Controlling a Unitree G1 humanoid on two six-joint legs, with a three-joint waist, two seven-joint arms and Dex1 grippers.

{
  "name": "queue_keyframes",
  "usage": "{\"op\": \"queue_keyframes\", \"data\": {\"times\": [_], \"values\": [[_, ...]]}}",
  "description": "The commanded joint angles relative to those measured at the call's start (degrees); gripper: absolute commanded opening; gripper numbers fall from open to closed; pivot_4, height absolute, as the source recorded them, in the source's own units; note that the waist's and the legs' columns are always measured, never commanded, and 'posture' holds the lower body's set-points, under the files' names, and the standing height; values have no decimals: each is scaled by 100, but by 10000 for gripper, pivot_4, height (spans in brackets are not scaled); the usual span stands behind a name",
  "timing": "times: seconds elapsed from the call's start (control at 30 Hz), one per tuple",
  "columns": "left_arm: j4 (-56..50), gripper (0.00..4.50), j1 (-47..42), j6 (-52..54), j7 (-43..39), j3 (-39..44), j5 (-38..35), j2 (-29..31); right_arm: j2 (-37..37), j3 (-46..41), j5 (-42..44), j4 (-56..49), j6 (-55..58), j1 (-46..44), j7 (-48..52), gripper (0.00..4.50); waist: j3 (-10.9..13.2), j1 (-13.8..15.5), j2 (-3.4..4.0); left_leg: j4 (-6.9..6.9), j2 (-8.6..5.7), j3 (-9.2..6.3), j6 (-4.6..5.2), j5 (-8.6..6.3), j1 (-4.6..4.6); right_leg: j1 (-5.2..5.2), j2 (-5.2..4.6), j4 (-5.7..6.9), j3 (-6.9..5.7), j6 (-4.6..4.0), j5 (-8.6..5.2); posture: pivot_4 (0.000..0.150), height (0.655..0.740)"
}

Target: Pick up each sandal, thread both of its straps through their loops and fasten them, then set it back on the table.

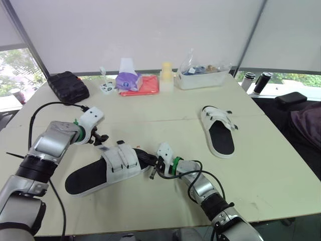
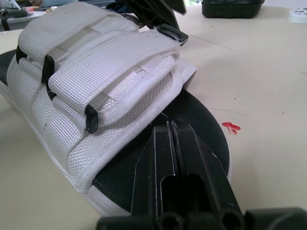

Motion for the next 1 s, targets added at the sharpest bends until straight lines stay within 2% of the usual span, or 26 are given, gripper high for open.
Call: {"op": "queue_keyframes", "data": {"times": [0.03, 0.13, 0.23, 0.37, 0.43, 0.57, 0.7, 0.77, 0.83, 0.87, 0.93, 1.0], "values": [[93, 36596, -130, -88, -149, 296, 23, 20, -240, 178, -389, 1004, 476, 453, -22, 0, 3, 0, -8, 1, 0, 0, 0, 0, -1, 0, -1, 0, 0, 0, 0, 1500, 7400], [215, 36596, -119, -281, -196, 603, -87, -41, -269, 181, -392, 960, 472, 481, -10, 0, -1, -1, -15, 0, -1, 0, 0, 0, 0, 0, -3, 1, 1, -4, 3, 1500, 7400], [4, 36596, -46, -808, -547, 1584, -801, -190, -310, 124, -355, 836, 421, 515, -14, 0, -2, 5, -18, -1, 0, -3, 0, 0, -3, -3, -4, 0, 1, -12, 7, 1500, 7400], [-849, 36596, 462, -581, -917, 2586, -1679, -174, -384, 14, -262, 620, 413, 553, 9, 0, 2, 0, -12, -2, 1, -1, -1, 0, -5, -4, -13, 0, 5, -18, 11, 1500, 7400], [-1332, 36596, 870, -350, -886, 3113, -2083, -208, -431, -48, -214, 452, 458, 569, 31, 0, 9, 2, -1, -2, 0, 0, -1, 0, -5, -3, -16, -1, 5, -17, 10, 1500, 7400], [-2200, 36596, 1905, -62, -776, 3658, -2364, -106, -574, -157, -96, -36, 586, 616, 99, 0, 25, 79, 12, -2, -1, -1, -1, 0, -10, -4, -33, -2, 7, -10, 6, 1500, 7400], [-3935, 36596, 3510, 540, -849, 4234, -2977, -11, -836, -274, 122, -1126, 1057, 769, 207, 0, 58, 209, 5, 1, -15, -9, -2, -2, -41, -19, -58, -12, 1, -1, 0, 1500, 7400], [-4550, 36596, 4071, 527, -800, 4418, -3055, -21, -978, -362, 257, -1607, 1354, 838, 254, 0, 70, 307, -8, 10, -30, -14, -2, -2, -95, -63, -90, -12, -7, 3, 0, 1500, 7400], [-5037, 36596, 4619, 563, -727, 4657, -3133, -68, -1183, -551, 465, -2255, 1740, 905, 257, 0, 92, 347, -11, 13, -49, -21, -2, -2, -108, -69, -110, -14, -14, 6, 2, 1500, 7400], [-5157, 36894, 4779, 606, -645, 4725, -3194, -105, -1289, -606, 564, -2527, 1899, 942, 304, 5304, 101, 372, -6, 13, -54, -21, -2, -2, -112, -69, -118, -19, -14, 5, 1, 1500, 7400], [-5248, 36894, 4962, 623, -473, 4766, -3285, -233, -1458, -716, 711, -2977, 2195, 995, 302, 12336, 124, 402, 4, 15, -66, -21, -2, -2, -114, -67, -128, -27, -13, -6, -6, 1500, 7400], [-5329, 36894, 5117, 636, -398, 4763, -3419, -322, -1609, -801, 782, -3294, 2405, 1027, 279, 23297, 156, 386, -2, 13, -67, -18, -1, -2, -114, -63, -127, -43, -12, -9, -9, 1500, 7400]]}}
